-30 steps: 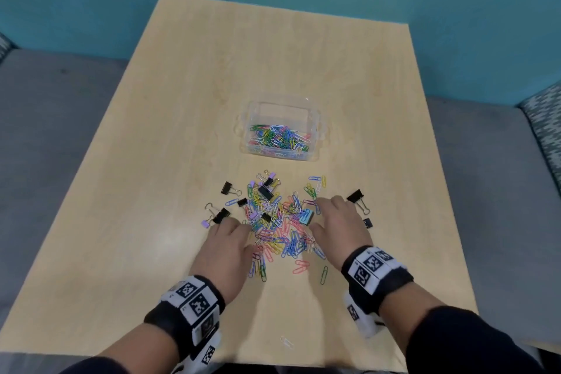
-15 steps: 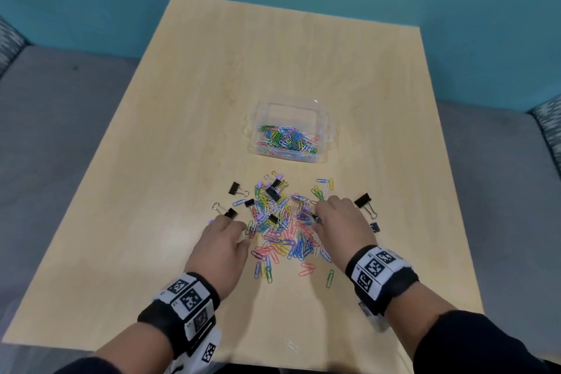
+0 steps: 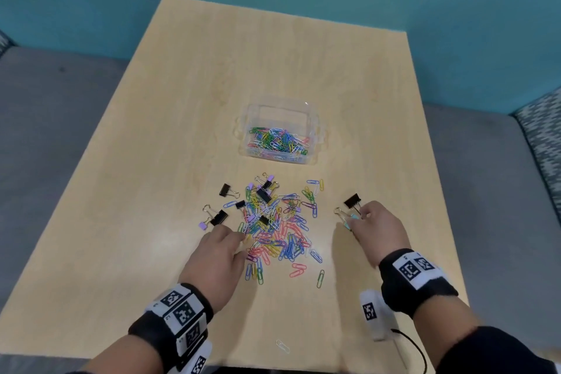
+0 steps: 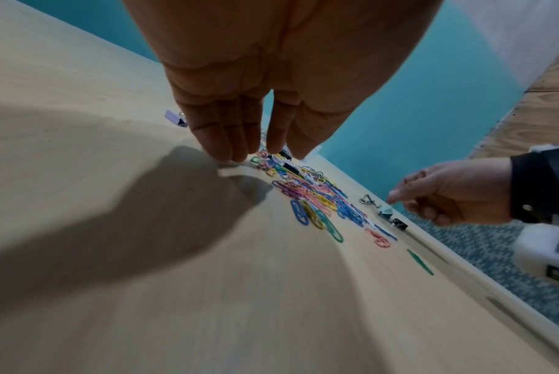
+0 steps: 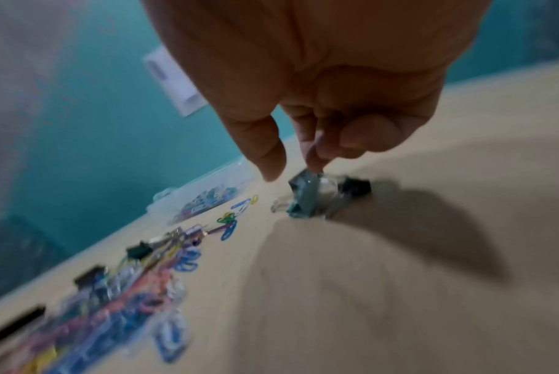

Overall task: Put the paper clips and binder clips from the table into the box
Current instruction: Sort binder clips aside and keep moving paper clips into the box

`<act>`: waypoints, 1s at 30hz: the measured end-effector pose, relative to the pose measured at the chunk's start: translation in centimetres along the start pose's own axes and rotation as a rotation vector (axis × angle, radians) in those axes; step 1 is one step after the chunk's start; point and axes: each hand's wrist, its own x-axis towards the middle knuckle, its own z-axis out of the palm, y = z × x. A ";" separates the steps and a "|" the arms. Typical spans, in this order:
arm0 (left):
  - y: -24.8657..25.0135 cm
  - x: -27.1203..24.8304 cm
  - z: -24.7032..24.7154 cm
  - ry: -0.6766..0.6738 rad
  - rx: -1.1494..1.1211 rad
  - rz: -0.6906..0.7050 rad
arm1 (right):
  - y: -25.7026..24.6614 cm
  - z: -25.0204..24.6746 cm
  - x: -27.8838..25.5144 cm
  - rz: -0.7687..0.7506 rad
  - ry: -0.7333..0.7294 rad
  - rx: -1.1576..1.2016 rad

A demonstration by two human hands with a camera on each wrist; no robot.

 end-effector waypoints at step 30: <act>2.0 -0.7 0.6 -0.080 0.309 0.257 | -1.0 6.2 -7.3 -0.607 -0.069 -0.408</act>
